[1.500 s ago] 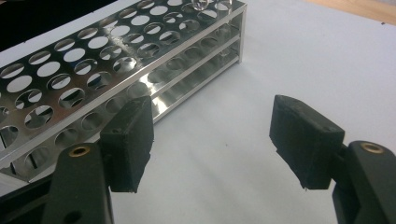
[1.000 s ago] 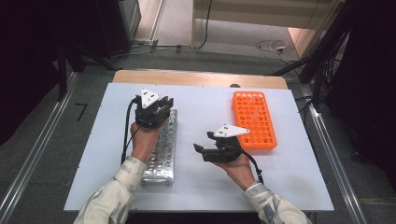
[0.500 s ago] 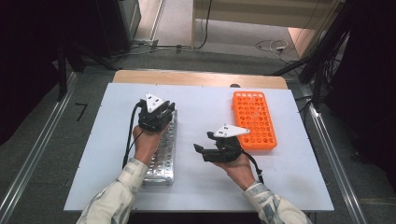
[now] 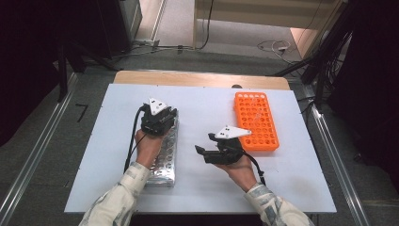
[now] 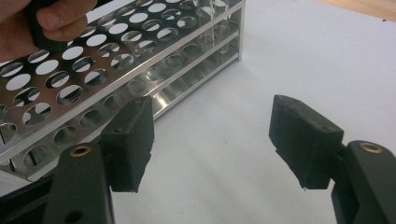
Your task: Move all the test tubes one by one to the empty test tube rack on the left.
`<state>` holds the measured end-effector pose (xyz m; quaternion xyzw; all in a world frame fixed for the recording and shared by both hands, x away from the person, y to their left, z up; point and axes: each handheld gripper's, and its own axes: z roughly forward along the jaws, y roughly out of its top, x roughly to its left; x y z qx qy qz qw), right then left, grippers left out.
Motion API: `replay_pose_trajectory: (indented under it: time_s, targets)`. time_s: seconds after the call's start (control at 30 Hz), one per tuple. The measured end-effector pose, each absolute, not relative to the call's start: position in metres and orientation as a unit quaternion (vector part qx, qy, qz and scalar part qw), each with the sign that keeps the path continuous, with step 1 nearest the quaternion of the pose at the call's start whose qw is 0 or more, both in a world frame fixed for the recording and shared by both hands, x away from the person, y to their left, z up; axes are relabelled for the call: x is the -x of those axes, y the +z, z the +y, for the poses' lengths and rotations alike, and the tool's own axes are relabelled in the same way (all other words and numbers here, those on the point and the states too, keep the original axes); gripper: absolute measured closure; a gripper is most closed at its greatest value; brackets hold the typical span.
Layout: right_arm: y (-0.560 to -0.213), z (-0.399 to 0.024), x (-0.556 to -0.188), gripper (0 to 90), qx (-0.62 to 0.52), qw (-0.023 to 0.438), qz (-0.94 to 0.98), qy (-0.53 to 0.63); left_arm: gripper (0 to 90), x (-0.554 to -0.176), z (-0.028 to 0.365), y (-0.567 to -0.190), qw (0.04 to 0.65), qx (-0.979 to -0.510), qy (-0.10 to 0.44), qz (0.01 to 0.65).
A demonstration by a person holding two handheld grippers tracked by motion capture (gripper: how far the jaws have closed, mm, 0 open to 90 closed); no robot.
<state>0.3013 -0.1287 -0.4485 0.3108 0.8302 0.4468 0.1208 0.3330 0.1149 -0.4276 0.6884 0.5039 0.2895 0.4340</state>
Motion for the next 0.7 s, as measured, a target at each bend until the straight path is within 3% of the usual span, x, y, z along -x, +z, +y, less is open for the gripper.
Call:
replay_pose_trajectory:
  time_s: [0.7]
  targets:
    - [-0.447,-0.133,-0.302,29.7,-0.316,0.125,0.827,0.448,66.6,-0.322,0.119,-0.416,0.468,-0.677,0.258,0.506]
